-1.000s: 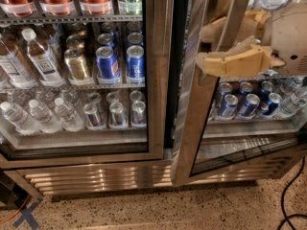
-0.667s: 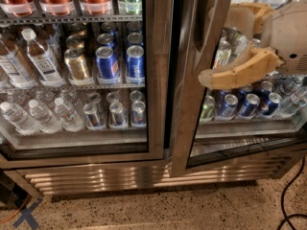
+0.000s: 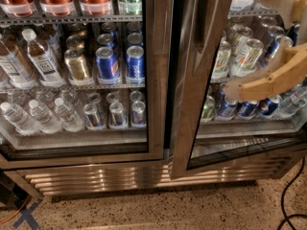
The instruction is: Open right fridge door
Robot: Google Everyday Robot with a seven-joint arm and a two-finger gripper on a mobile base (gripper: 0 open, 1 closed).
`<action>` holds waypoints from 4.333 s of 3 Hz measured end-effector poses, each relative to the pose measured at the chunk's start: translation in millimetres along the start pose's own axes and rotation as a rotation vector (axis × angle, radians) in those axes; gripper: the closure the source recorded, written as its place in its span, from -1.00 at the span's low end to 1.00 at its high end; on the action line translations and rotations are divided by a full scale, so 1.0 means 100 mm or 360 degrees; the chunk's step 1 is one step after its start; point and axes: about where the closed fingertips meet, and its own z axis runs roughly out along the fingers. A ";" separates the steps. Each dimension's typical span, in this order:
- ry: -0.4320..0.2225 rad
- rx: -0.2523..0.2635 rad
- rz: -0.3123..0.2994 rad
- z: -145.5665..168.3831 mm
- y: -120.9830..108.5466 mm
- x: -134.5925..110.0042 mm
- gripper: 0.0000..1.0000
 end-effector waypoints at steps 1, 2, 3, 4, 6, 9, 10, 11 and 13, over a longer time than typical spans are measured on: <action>0.0099 0.0113 -0.0019 -0.17 0.06 -0.10 -1.00; 0.0260 0.0258 -0.0057 -0.33 0.14 -0.25 -1.00; 0.0270 0.0260 -0.0076 -0.31 0.17 -0.32 -1.00; 0.0300 0.0287 -0.0102 -0.42 0.26 -0.48 -1.00; 0.0375 0.0357 -0.0087 -0.66 0.42 -0.60 -1.00; 0.0375 0.0357 -0.0087 -0.66 0.42 -0.60 -1.00; 0.0375 0.0357 -0.0087 -0.66 0.42 -0.60 -1.00; 0.0375 0.0357 -0.0087 -0.66 0.42 -0.60 -1.00; 0.0375 0.0357 -0.0087 -0.66 0.42 -0.60 -1.00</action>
Offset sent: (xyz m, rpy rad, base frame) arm -0.0515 -0.0294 0.0396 -0.2248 -0.0254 -0.3368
